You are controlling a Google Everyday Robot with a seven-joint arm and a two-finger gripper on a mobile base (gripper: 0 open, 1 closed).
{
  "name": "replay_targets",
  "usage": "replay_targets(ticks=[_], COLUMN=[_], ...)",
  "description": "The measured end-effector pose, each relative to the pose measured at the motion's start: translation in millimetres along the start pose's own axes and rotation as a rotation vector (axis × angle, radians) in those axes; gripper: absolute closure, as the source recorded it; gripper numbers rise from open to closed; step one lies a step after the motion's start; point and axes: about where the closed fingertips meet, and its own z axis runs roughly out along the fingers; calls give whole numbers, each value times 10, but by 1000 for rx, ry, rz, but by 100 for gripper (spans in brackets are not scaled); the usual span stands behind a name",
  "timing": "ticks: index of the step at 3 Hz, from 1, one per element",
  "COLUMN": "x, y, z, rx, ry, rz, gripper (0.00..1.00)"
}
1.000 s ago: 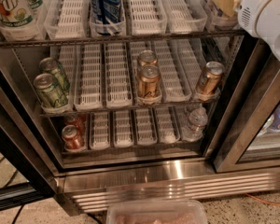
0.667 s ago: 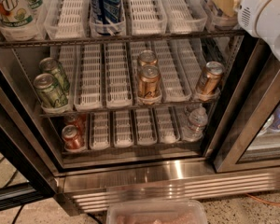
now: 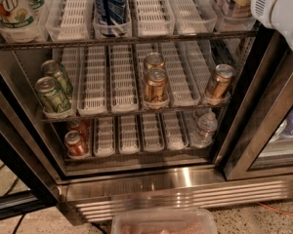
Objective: Pick blue plastic bottle from top shelf of fridge
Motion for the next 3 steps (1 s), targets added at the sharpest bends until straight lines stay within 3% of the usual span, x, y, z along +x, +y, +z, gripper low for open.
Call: replay_targets(ticks=[2, 3], x=[-272, -302], y=[-25, 68], z=[-63, -313], rx=[-5, -57], ry=[-43, -8], rz=[26, 42], gripper=[100, 100])
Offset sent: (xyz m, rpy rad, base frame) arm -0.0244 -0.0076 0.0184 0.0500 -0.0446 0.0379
